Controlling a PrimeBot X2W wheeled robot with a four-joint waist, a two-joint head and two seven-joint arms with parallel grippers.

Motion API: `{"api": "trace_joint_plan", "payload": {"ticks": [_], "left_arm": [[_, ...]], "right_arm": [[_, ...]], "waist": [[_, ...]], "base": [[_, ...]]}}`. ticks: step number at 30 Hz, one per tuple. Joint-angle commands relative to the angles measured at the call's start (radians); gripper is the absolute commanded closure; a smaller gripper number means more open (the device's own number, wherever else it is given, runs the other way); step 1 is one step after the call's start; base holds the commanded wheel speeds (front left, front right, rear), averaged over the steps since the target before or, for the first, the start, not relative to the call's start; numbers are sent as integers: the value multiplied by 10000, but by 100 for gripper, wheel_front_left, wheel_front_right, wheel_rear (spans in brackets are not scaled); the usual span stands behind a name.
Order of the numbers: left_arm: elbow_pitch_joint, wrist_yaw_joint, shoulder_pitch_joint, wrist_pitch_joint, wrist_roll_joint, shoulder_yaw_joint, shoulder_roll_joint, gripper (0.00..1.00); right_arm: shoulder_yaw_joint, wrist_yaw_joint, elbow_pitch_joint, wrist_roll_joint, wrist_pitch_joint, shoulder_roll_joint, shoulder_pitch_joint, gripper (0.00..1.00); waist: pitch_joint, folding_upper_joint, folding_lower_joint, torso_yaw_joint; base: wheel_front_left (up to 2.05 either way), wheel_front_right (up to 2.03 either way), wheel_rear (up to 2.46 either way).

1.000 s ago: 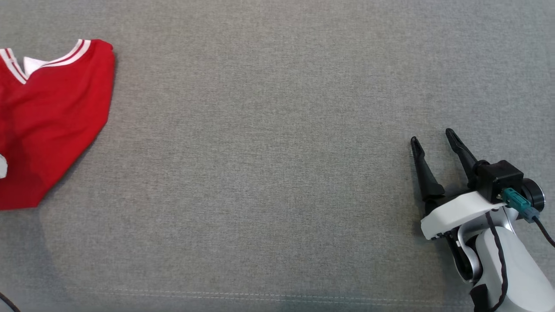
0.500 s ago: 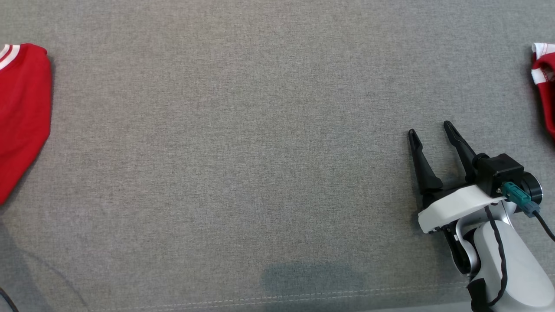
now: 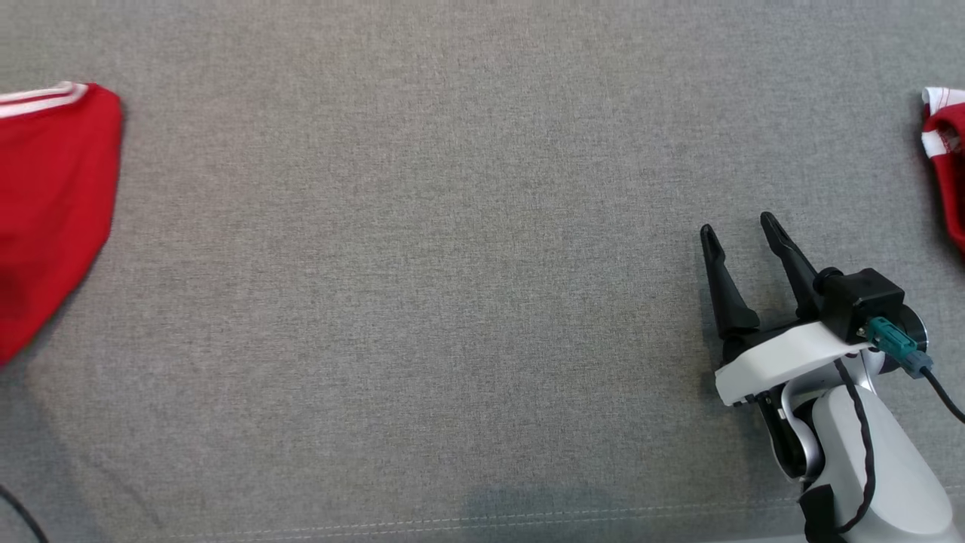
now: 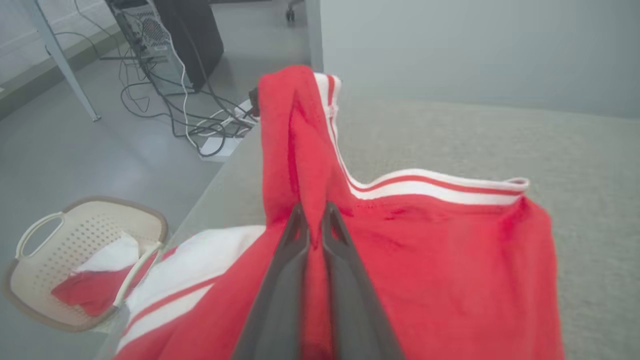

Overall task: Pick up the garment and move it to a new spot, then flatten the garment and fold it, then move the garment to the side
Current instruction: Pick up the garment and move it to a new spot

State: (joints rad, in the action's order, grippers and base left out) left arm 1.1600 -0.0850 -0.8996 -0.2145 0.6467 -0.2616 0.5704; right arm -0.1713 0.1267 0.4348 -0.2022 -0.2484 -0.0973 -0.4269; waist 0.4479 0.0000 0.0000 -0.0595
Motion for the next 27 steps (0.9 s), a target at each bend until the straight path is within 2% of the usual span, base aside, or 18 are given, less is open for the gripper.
{"api": "trace_joint_plan", "payload": {"ticks": [1,7,9,14,19,20,27], "left_arm": [[-521,-115,-499,-294,-287,60,455,100],[-2289,-160,-537,-464,-1061,-393,-161,100],[-3548,-10,-183,-468,-1367,-379,-679,100],[-4999,4,639,-471,-1830,-882,-1956,100],[-5354,-116,1080,-471,-2035,-1651,-3269,100],[-5354,-116,1080,-471,-2035,-1651,-3269,100],[-5020,-251,1166,-472,-2385,-2650,-4744,100]], "right_arm": [[-188,40,-159,-125,-134,86,-64,0],[-226,40,28,-264,-134,201,-10,0],[-231,40,96,-337,-134,239,31,0],[-200,40,199,-433,-134,296,169,0],[-122,40,279,-474,-134,330,289,0],[-122,40,279,-474,-134,330,289,0],[-261,40,374,-602,-134,395,363,0]], "waist": [[-153,0,0,61],[-653,0,0,79],[-941,0,0,7],[-1391,0,0,-221],[-1725,0,0,-527],[-1725,0,0,-527],[-2080,0,0,-1187]], "base": [[0,0,0],[0,0,0],[0,0,0],[0,0,0],[0,0,0],[0,0,0],[0,0,0]]}}
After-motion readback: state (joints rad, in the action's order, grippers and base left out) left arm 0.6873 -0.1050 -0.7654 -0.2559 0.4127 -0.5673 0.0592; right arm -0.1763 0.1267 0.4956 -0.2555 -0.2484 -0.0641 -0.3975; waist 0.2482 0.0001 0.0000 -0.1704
